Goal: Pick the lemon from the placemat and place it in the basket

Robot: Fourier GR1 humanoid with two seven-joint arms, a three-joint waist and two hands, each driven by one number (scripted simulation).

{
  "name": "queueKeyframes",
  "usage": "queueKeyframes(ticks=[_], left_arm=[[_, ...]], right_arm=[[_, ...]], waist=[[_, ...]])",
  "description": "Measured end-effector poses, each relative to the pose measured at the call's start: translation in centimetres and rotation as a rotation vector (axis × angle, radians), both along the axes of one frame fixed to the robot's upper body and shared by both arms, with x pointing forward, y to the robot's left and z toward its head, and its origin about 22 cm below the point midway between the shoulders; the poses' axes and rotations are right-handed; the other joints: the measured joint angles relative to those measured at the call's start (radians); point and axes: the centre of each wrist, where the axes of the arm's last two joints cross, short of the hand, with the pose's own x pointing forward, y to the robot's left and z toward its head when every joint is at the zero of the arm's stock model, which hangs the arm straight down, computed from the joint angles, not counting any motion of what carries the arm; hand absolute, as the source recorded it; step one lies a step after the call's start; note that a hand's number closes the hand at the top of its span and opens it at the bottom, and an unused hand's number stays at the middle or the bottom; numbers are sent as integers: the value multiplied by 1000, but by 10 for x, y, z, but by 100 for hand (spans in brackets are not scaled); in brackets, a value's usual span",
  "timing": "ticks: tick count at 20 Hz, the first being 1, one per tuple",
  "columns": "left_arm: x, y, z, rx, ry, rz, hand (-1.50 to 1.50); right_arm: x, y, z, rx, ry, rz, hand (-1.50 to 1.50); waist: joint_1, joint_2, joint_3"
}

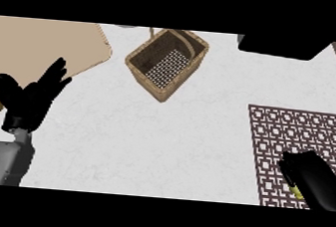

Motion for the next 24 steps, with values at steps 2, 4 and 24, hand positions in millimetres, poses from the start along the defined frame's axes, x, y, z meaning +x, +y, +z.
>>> queueKeyframes(ticks=[2, 4, 24], left_arm=[[0, -1, -1, -2, 4, -5, 0], [0, -2, -2, -3, 7, -9, 0], [2, -13, -8, -12, 48, -51, 0]], right_arm=[[2, 0, 2, -6, 11, -5, 150], [4, 0, 4, -13, 17, -10, 150], [56, 75, 63, 369, -231, -207, 150]], waist=[[5, -2, 9], [8, -6, 18], [57, -45, 56]])
